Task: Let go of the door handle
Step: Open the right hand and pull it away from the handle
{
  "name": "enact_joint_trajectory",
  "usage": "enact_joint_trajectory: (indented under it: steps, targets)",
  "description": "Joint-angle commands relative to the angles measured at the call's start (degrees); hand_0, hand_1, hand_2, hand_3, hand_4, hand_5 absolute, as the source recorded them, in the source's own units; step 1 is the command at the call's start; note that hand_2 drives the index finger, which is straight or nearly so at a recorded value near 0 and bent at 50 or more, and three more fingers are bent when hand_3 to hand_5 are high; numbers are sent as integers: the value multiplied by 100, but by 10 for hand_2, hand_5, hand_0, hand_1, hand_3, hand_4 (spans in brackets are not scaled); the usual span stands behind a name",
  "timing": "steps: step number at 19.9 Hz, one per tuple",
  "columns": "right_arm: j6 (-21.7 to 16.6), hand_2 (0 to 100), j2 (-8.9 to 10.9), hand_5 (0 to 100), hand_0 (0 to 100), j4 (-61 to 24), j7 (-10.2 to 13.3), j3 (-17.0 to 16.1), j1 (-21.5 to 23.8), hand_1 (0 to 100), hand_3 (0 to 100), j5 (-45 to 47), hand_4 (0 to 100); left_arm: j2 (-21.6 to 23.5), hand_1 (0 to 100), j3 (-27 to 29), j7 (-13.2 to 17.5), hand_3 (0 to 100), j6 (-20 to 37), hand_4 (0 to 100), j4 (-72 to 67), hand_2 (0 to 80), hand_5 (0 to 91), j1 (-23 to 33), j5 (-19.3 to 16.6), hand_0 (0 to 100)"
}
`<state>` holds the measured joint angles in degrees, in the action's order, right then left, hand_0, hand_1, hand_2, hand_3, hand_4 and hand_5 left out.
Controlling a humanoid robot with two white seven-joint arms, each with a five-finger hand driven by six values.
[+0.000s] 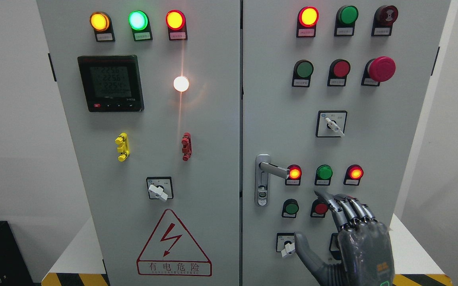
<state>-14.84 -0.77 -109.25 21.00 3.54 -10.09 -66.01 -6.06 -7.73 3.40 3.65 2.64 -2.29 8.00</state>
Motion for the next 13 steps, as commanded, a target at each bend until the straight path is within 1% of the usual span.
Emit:
enact_joint_trajectory:
  steps: [1, 6, 13]
  targets:
    - [-89, 0, 138, 11, 390, -96, -70, -196, 113, 210, 31, 220, 4, 0, 556, 0, 3, 0, -5, 0, 0, 0, 0, 0, 0, 120]
    - [-80, 0, 130, 0, 370, -70, -114, -108, 95, 206, 12, 220, 0, 0, 556, 0, 3, 0, -5, 0, 0, 0, 0, 0, 0, 120]
    - [-80, 0, 130, 0, 347, -70, -114, -108, 104, 209, 12, 229, 0, 0, 556, 0, 3, 0, -5, 0, 0, 0, 0, 0, 0, 120]
